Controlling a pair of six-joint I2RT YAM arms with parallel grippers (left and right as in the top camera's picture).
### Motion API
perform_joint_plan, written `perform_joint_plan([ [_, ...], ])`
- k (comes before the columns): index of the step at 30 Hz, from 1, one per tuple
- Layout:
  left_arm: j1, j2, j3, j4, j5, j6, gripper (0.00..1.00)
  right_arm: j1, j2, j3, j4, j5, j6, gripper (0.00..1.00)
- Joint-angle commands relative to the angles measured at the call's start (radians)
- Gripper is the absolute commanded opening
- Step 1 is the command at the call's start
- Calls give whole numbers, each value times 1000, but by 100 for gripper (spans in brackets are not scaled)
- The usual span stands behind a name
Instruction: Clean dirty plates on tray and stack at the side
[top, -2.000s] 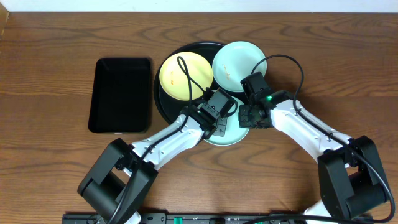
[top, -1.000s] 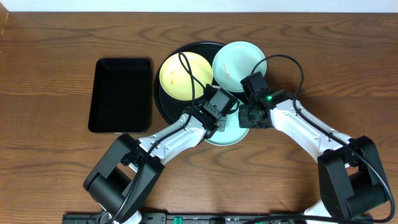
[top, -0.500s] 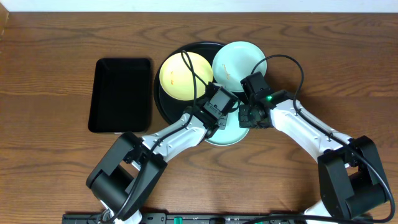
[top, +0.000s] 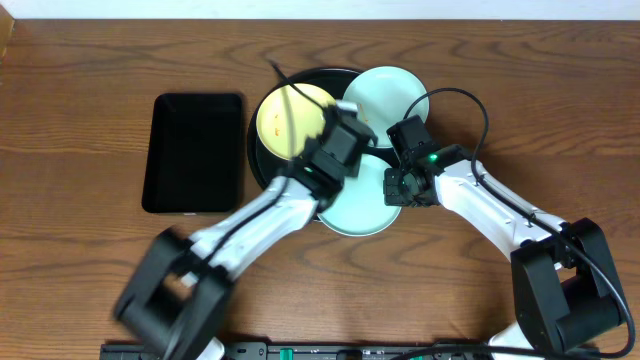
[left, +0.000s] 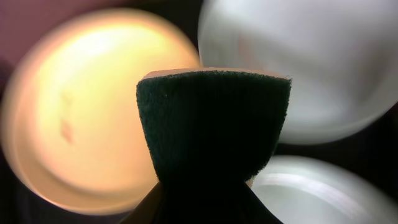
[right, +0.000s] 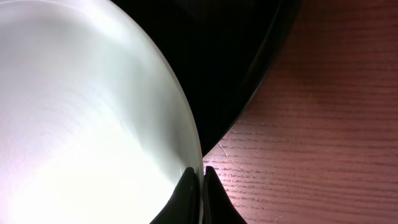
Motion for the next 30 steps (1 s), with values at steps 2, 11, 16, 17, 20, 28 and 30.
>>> perform_joint_plan([
  [2,70,-231,61,-18,-32,13,8,10,2,-14,-13,18,-17,1],
  [11,197,-481,61,-299,-32,13,8,11,-37,29,47,19,-129,1],
  [16,263,-513,61,-469,-32,-6,8,13,-135,40,77,57,-227,1],
  [17,274,-513,61,-500,-32,-29,8,13,-163,40,88,79,-250,1],
  [20,300,-502,61,-583,-27,-82,8,13,-232,40,124,139,-312,1],
  [28,346,-462,53,-680,67,-85,8,13,-348,40,333,334,-517,1],
  [30,359,-447,48,-690,97,-85,8,15,-349,40,405,352,-597,1],
])
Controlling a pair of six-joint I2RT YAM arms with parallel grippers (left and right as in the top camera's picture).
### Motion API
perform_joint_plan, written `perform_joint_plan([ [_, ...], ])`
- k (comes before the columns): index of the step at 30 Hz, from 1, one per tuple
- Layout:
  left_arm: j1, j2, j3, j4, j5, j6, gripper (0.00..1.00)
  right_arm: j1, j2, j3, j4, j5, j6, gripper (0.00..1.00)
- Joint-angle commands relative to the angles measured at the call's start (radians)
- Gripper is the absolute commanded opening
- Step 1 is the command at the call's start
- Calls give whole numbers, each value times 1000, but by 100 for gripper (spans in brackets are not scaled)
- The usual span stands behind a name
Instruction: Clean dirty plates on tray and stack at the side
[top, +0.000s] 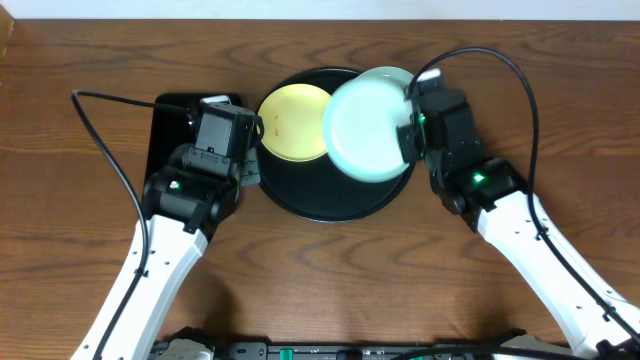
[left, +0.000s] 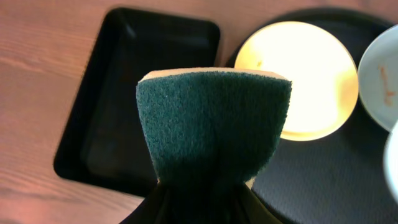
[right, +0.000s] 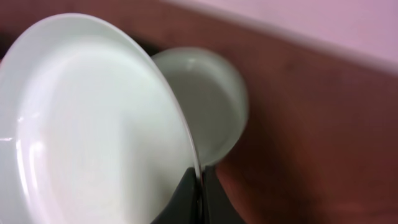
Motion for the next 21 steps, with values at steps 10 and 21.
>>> perform_joint_plan([
  [10,137,123,-16,-50,275,2,8,52,30,19,235,284,-454,1],
  [21,267,196,-16,-50,460,42,8,150,43,19,315,468,-440,1],
])
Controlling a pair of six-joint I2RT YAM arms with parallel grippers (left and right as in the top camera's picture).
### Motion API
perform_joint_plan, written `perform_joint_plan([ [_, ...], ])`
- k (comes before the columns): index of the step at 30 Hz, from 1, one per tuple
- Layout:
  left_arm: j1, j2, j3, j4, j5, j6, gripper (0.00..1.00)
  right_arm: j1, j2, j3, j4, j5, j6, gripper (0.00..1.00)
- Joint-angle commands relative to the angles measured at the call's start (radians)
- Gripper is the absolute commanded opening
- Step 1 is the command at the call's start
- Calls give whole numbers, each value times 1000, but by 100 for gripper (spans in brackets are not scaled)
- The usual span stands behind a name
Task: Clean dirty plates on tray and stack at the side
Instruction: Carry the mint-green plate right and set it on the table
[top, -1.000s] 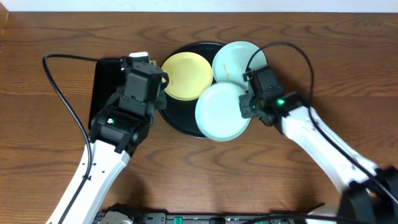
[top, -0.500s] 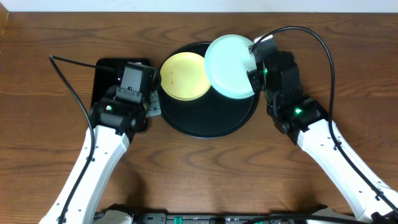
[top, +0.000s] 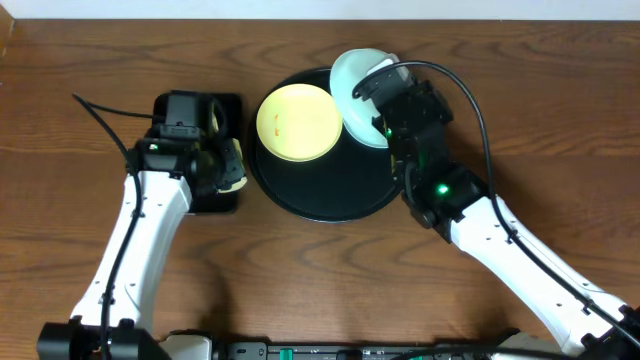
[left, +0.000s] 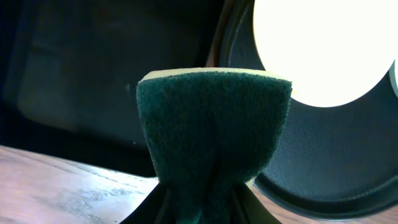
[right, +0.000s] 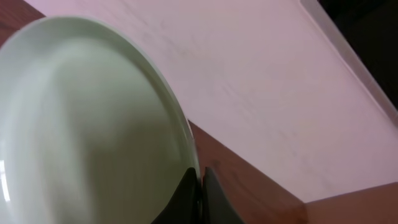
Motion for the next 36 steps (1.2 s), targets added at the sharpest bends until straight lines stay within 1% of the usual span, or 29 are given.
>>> perform_joint_plan([
  [1,21,10,-12,-3,78,42,8,-20,-1,16,-18,60,62,1],
  [4,21,10,-12,-3,77,58,8,-80,-1,16,-48,17,110,1],
  [8,21,10,-12,-3,77,61,8,-219,-1,16,-102,-99,241,1],
  [12,21,10,-13,-3,77,61,8,-423,-1,16,-177,-278,383,1],
  [19,20,10,-16,-3,77,61,8,-853,0,16,-251,-646,626,1],
  [21,20,10,-16,-3,77,61,8,-944,5,16,-252,-714,662,1],
  [23,20,10,-16,-3,77,61,6,-1021,14,16,-252,-735,698,1],
  [24,20,10,-16,-3,77,61,8,-1050,23,16,-252,-735,707,1],
  [29,20,11,-18,-4,77,61,8,-1140,120,16,-248,-735,718,1],
  [34,20,11,-18,-14,77,61,8,-1170,259,16,-214,-737,718,1],
  [36,20,11,-18,-23,77,61,8,-1177,303,16,-180,-774,717,2],
])
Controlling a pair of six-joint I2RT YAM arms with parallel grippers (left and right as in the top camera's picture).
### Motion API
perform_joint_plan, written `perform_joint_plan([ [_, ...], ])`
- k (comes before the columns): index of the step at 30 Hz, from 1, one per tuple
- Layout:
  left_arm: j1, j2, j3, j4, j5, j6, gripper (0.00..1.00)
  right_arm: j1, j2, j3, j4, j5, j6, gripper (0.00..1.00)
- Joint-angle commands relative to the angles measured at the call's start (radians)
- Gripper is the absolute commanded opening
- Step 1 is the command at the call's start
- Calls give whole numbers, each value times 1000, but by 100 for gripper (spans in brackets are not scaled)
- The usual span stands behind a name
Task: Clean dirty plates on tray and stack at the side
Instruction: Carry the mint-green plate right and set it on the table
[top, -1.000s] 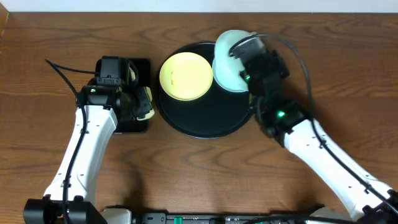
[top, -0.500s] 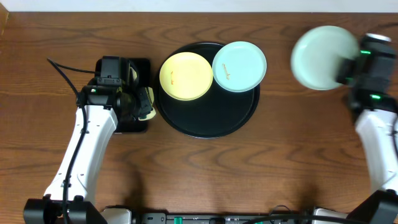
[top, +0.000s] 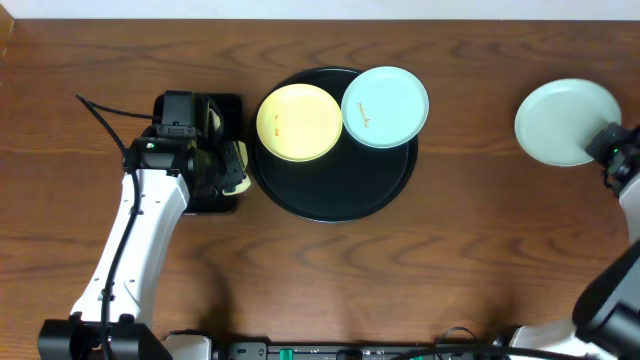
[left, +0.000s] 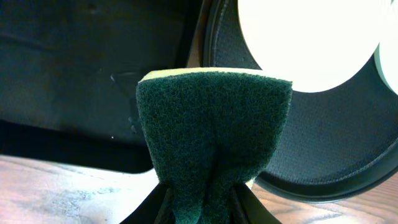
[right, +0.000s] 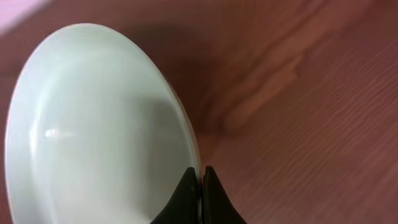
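A round black tray (top: 335, 190) holds a yellow plate (top: 298, 122) and a light blue plate (top: 385, 106) with small stains. Far to the right, a pale green plate (top: 565, 122) sits low over the bare wood, and whether it touches is unclear. My right gripper (top: 607, 145) is shut on its rim; the wrist view shows the right gripper (right: 200, 180) pinching the pale green plate (right: 93, 124). My left gripper (top: 232, 168) is beside the tray's left edge, shut on a green sponge (left: 213, 124).
A black rectangular tray (top: 190, 120) lies at the left, partly under my left arm. A thin black cable (top: 100, 115) trails from that arm across the wood. Bare tabletop (top: 470, 220) lies between the round tray and the pale green plate.
My right gripper, then holding the pale green plate tilted over the round tray's back right, now holds it far to the right. The light blue plate is uncovered. My left gripper barely shifted.
Both grippers were over the round tray, left holding the sponge above the plates, right shut on the pale green plate's rim. Then the left was near the rectangular tray and the plate was lifted. It was later tilted at the back, and is now far right.
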Motion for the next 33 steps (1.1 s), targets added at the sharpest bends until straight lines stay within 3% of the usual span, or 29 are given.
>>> perform_joint_plan([
  [1,3,3,-15,-16,4,17,8,-15,57,13,46,-85,22,2],
  [9,3,3,-15,-14,4,17,8,-21,177,13,156,-137,18,5],
  [11,3,3,-15,-13,4,17,8,-22,190,13,160,-132,18,25],
  [13,3,3,-15,-13,2,17,8,-26,192,13,156,-128,18,53],
  [15,3,3,-15,-13,1,17,8,-29,186,13,155,-131,19,68],
  [17,3,3,-15,-13,1,17,8,-29,176,13,148,-167,13,70],
  [26,3,3,-15,-5,1,17,8,25,83,21,64,-340,-114,59],
  [33,3,3,-15,-6,1,17,8,175,26,190,-208,-248,-249,49],
])
